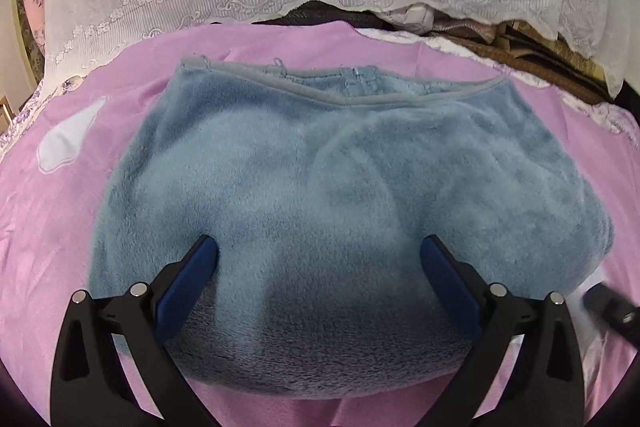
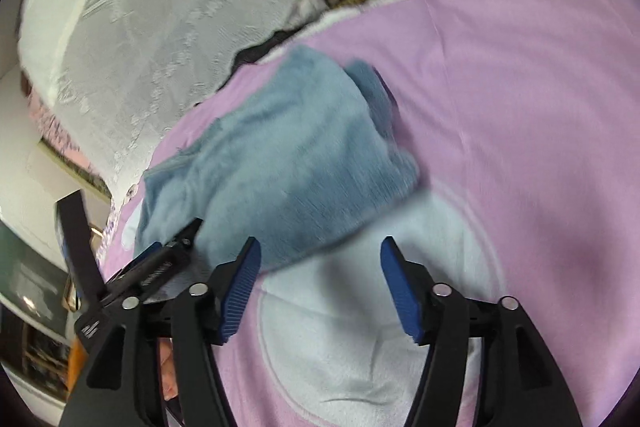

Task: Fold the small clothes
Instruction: 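Reach the right tool to the folded jacket and close on it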

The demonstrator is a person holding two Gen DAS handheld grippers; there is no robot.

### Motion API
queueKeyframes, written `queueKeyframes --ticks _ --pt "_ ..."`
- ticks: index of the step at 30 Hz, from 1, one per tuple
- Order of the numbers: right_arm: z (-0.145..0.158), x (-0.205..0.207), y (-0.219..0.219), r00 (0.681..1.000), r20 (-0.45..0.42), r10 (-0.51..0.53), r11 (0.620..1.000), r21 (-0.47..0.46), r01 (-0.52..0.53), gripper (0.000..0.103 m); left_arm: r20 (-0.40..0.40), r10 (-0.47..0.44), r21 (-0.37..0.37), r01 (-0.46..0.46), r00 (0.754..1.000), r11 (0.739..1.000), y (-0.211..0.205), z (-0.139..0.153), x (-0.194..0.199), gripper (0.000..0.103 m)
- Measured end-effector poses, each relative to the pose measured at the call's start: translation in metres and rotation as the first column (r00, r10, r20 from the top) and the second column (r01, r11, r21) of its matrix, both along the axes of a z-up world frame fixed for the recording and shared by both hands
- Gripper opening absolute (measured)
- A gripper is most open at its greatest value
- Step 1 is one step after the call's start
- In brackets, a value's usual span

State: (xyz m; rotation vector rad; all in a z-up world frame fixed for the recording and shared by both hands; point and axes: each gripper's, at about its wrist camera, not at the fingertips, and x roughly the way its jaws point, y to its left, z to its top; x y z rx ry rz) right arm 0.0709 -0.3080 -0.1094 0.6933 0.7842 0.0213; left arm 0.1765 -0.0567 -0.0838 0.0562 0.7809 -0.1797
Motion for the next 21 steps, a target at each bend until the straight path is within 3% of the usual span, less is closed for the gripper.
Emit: queueKeyframes --ticks 5,9,14,19,21 --pt "-0.008 0.007 -0.010 0.998 0.029 -0.048 0.994 0.101 0.045 0.076 0.003 0.012 -0.012 -0.012 1.000 1.000 0.003 -0.001 0.001 0.099" --pt "-0.014 0.024 -0.017 0.992 0.036 -0.123 0.981 0.156 0.116 0.076 0.021 0.028 0.014 -0.028 0.999 1.000 0.000 -0.001 -0.001 0.099" --pt "-0.017 0.044 -0.024 0.964 0.035 -0.262 0.947 0.202 0.250 0.080 0.037 0.102 -0.046 -0.100 0.994 0.994 0.017 0.011 0.002 0.099" --pt "-0.013 0.058 -0.007 0.939 0.046 -0.342 0.937 0.100 0.336 0.085 0.027 0.112 -0.053 -0.110 0.993 0.992 0.016 0.011 0.018 0.099" --pt "-0.012 0.062 -0.002 0.942 0.062 -0.330 0.944 0.041 0.328 0.085 0.028 0.103 0.005 -0.103 0.994 0.995 0.007 0.004 0.024 0.099"
